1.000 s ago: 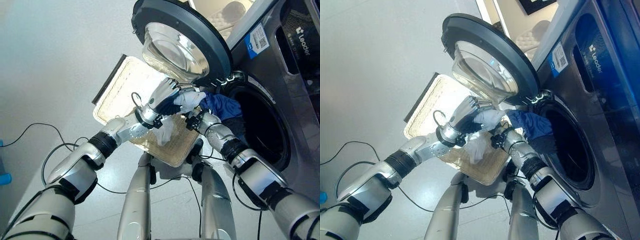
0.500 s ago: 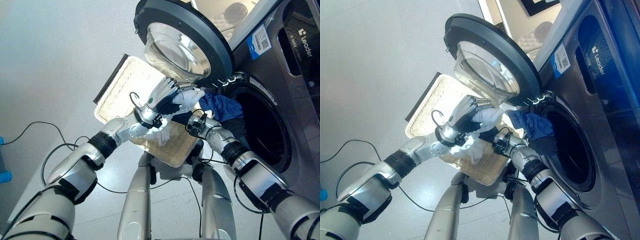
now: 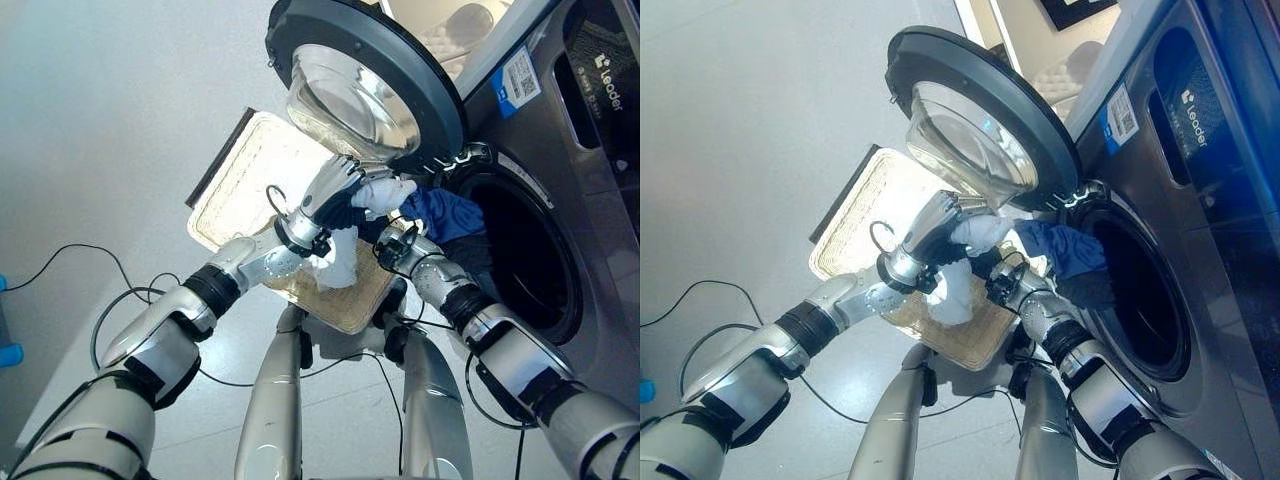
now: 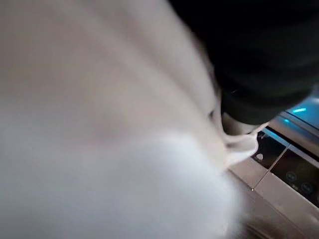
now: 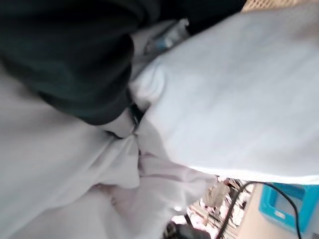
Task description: Put the clothes into the washing machine.
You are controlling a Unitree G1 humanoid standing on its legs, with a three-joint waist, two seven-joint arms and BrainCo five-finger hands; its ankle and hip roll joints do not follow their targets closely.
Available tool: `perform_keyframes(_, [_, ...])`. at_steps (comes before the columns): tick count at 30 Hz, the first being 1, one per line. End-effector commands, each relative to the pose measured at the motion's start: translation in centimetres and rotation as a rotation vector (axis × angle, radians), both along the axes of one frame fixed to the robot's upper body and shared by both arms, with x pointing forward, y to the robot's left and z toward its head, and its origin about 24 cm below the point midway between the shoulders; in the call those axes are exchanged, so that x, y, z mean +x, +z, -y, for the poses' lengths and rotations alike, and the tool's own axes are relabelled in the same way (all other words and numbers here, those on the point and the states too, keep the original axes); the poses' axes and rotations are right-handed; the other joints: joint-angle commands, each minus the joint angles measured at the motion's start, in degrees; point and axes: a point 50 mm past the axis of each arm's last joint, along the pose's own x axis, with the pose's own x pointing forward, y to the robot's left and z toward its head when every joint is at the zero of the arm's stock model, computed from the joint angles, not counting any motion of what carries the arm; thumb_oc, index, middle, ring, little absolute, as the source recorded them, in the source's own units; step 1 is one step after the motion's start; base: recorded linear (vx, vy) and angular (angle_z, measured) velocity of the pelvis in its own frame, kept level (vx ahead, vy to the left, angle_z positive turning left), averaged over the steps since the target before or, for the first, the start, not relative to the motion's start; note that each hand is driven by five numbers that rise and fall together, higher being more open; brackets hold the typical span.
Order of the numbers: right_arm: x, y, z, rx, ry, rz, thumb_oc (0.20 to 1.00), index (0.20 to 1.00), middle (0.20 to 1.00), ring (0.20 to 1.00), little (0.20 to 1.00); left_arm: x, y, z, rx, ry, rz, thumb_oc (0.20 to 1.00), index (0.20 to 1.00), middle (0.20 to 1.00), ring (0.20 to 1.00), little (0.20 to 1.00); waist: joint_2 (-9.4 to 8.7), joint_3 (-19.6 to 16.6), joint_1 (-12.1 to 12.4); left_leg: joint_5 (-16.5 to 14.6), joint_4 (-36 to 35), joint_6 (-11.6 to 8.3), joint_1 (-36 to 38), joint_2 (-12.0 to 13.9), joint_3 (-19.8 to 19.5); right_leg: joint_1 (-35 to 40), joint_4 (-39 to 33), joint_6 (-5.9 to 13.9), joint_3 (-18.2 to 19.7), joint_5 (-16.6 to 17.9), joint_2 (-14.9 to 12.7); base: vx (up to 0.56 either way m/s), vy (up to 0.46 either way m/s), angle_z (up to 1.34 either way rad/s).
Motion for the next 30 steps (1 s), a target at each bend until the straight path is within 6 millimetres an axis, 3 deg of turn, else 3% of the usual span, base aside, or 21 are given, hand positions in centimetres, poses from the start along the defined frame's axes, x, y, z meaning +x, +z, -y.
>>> perform_keyframes(1, [0.0, 3.2, -1.3, 0.173, 0.005, 0.104, 0.2, 0.2, 0.2, 0.2, 0.2, -1.5, 2.0, 2.3, -0.132, -0.135, 0.014, 0.2, 0.2, 0.2, 0.2, 0.2, 2.83, -1.43, -0.38, -5.34, 3.66, -1.59, -1.24, -3.22, 2.35, 0.93, -2.33, 7.0, 0.93, 1.87, 2.33, 0.0, 0.0, 0.0])
perform_keyframes(2, [0.0, 3.3, -1.2, 0.191, -0.003, 0.098, 0.2, 0.2, 0.2, 0.2, 0.2, -1.4, 2.0, 2.4, -0.123, -0.13, 0.004, 0.325, 0.325, 0.325, 0.325, 0.325, 2.81, -1.43, -0.43, -5.38, 3.67, -1.58, -1.22, -3.21, 2.41, 0.92, -2.35, 7.04, 0.99, 1.9, 2.34, 0.0, 0.0, 0.0])
perform_keyframes(3, [0.1, 3.3, -1.2, 0.218, -0.015, 0.084, 0.2, 0.2, 0.2, 0.2, 0.2, -1.2, 1.8, 2.5, -0.104, -0.117, -0.015, 1.0, 1.0, 1.0, 1.0, 1.0, 2.77, -1.43, -0.53, -5.44, 3.79, -1.61, -1.32, -3.25, 2.46, 0.82, -2.49, 7.09, 1.17, 2.07, 2.4, 0.0, 0.0, 0.0])
perform_keyframes(10, [0.4, 1.9, 0.1, 0.296, -0.07, 0.001, 0.2, 0.2, 0.2, 0.2, 0.2, -0.4, 1.1, 1.9, -0.071, -0.053, -0.041, 1.0, 1.0, 1.0, 1.0, 1.0, 2.89, -1.43, -1.03, -5.12, 3.17, -1.58, -1.15, -2.88, 3.15, 0.78, -3.2, 7.3, 1.4, 2.49, 2.6, 0.0, 0.022, -0.01])
perform_keyframes(24, [-0.3, -4.1, 6.8, 0.554, -0.357, -0.166, 0.2, 0.2, 0.2, 0.2, 0.2, 1.2, -3.4, -2.4, -0.043, 0.16, -0.087, 1.0, 1.0, 1.0, 1.0, 1.0, 3.47, -1.43, -3.14, -5.12, 1.71, -2.18, -0.17, -2.15, 5.24, 0.88, -4.94, 7.56, 3.15, 2.63, 3.77, 0.0, 0.045, -0.13])
perform_keyframes(30, [-1.0, -6.0, 8.8, 0.64, -0.448, -0.218, 0.2, 0.2, 0.2, 0.2, 0.2, 1.4, -4.7, -4.3, -0.151, 0.256, -0.096, 1.0, 1.0, 1.0, 1.0, 1.0, 3.83, -1.43, -3.52, -5.46, 1.57, -2.33, 0.25, -1.89, 5.96, 0.94, -4.76, 7.62, 3.57, 2.1, 3.72, 0.01, 0.046, -0.13])
